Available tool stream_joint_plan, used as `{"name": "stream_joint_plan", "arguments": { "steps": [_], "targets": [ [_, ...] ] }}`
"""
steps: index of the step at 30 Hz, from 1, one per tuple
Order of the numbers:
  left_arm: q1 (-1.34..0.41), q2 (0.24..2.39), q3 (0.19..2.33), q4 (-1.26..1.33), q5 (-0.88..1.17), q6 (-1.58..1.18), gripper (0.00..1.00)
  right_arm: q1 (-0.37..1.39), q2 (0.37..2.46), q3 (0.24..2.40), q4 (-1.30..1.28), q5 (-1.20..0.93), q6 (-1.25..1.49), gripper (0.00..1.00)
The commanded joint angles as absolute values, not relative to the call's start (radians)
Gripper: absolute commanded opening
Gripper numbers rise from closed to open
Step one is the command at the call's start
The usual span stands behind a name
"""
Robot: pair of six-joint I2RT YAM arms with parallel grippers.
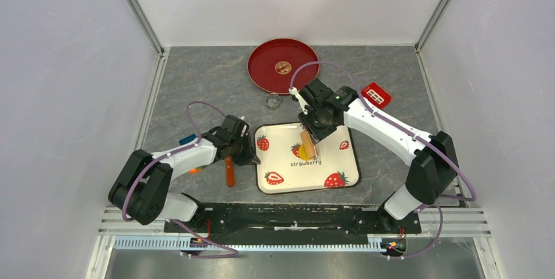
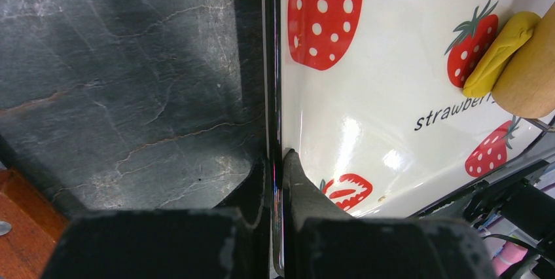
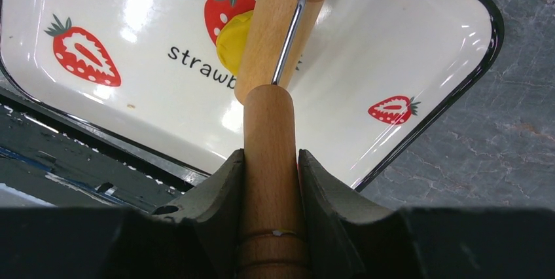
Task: Roll out the dumpling wrappers from the dough
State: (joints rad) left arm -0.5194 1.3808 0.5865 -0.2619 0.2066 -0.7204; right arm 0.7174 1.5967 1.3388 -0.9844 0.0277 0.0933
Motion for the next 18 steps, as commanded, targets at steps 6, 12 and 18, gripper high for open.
{"name": "stream_joint_plan", "arguments": {
  "steps": [6,12,18],
  "targets": [
    [-0.528,1.407,0.566,-0.341,0.087,-0.708,0.02,0.68,1.608,1.602,-0.986,-0.105,0.087,0.0],
    [-0.528,1.407,0.564,-0.339,0.088,-0.708,0.02,0.614,1.589,1.66,-0.959,-0.248,0.119,0.0],
    [-0.528,1.406,0.564,-0.339,0.088,-0.707,0.02,0.615,1.627,1.614,-1.064,-0.188,0.096,0.0]
  ]
}}
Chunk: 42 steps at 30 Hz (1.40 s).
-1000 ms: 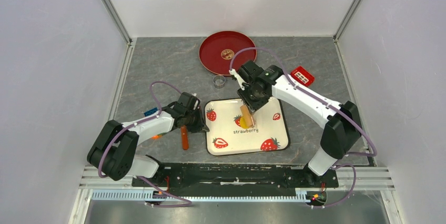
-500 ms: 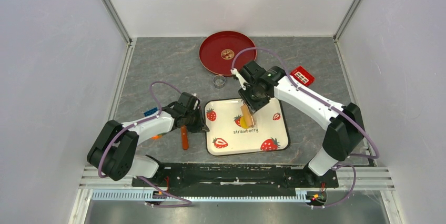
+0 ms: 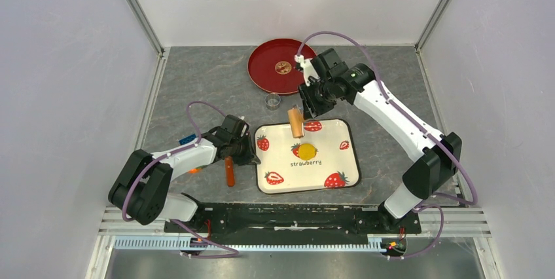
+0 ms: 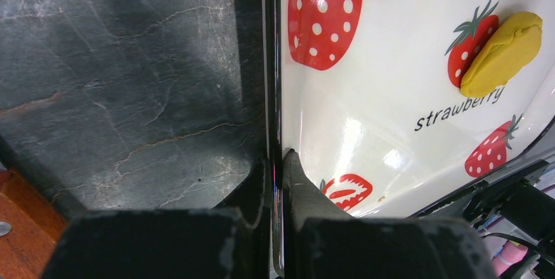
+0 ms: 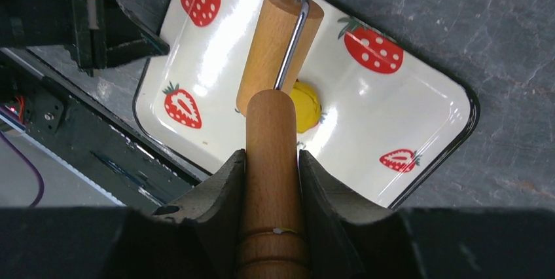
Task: Roll out the dumpling wrappers from the dough
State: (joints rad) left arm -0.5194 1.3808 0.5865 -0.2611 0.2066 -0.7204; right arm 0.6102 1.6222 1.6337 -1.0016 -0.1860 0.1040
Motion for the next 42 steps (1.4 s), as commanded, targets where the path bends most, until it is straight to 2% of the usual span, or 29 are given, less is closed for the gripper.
{"name": "stream_joint_plan", "arguments": {
  "steps": [1,6,18,27,36,42],
  "targets": [
    [-0.528,1.407,0.564,-0.339,0.087,-0.709,0.02,0.614,1.629,1.599,-1.077,-0.169,0.094,0.0],
    [-0.528,1.409,0.565,-0.338,0.088,-0.708,0.02,0.623,1.642,1.52,-1.104,-0.086,0.078,0.0],
    [-0.528,1.414,0.566,-0.339,0.086,-0.708,0.02,0.652,1.705,1.389,-1.042,-0.063,0.048,0.0],
    [-0.528,1.418,0.572,-0.341,0.084,-0.707,0.02,0.652,1.773,1.286,-1.111,0.168,0.078,0.0],
    [-0.528,1.416,0.569,-0.342,0.084,-0.707,0.02,0.652,1.862,1.31,-1.077,0.01,0.019,0.0],
    [-0.528,1.417,0.571,-0.343,0.083,-0.707,0.02,0.655,1.933,1.371,-1.108,0.003,0.009,0.0]
  ]
}}
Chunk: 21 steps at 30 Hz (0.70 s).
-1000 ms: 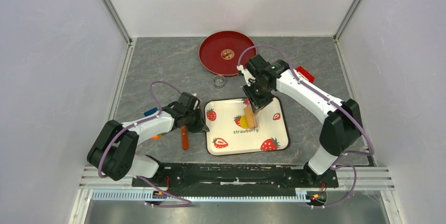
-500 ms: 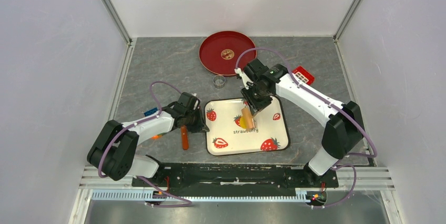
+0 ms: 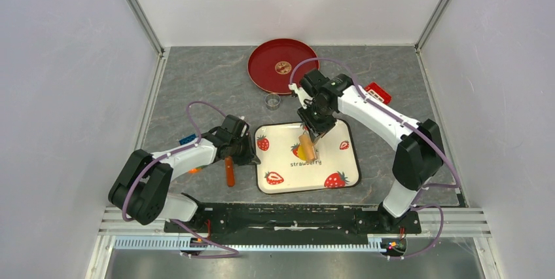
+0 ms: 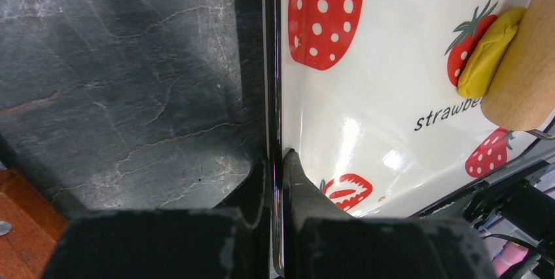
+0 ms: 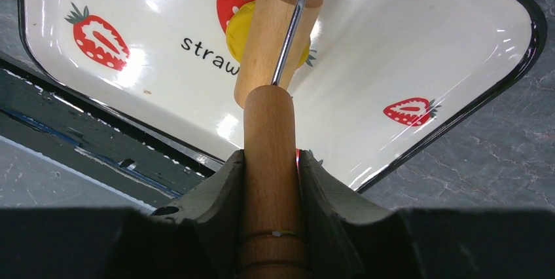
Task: Roll out the dumpling wrappers from the dough
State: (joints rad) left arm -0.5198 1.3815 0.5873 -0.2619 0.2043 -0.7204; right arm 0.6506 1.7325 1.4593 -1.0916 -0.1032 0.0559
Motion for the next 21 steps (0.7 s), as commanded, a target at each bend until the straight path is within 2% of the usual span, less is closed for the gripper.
{"name": "stream_joint_plan", "arguments": {
  "steps": [1,12,21],
  "targets": [
    [-0.528,1.416,0.57,-0.342,0.083,-0.708,0.02,0.656,1.938,1.371,-1.11,0.003,0.009,0.0],
    [-0.529,1.415,0.571,-0.342,0.081,-0.709,0.02,0.693,1.948,1.249,-1.037,-0.043,0.01,0.0],
    [-0.529,1.414,0.569,-0.342,0.08,-0.711,0.02,0.699,1.99,1.235,-1.022,-0.056,-0.028,0.0]
  ]
}}
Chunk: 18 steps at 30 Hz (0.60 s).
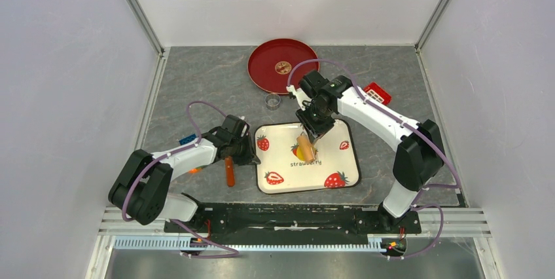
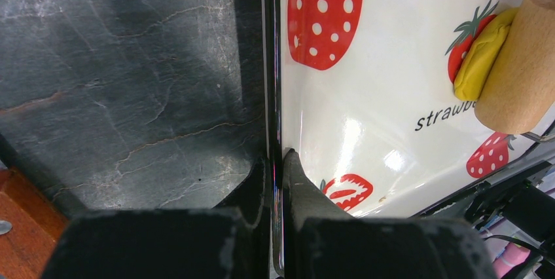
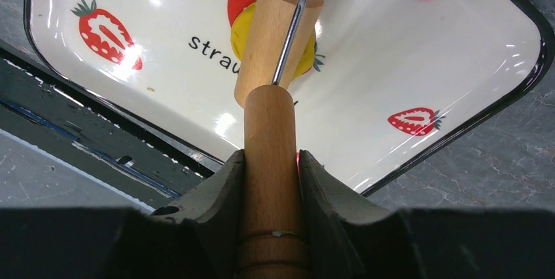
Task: Roll out the dumpling wrappers from the dough
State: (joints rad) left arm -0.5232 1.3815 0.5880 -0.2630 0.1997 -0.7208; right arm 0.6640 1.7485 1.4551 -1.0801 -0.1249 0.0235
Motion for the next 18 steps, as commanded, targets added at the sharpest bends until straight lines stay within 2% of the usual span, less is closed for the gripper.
{"name": "stream_joint_plan", "arguments": {
  "steps": [1,18],
  "targets": [
    [-0.529,1.415,0.57,-0.342,0.08,-0.711,0.02,0.699,1.989,1.231,-1.017,-0.06,-0.028,0.0],
    [-0.531,1.414,0.569,-0.342,0.077,-0.712,0.02,0.755,2.023,1.198,-0.966,-0.135,-0.024,0.0]
  ]
}}
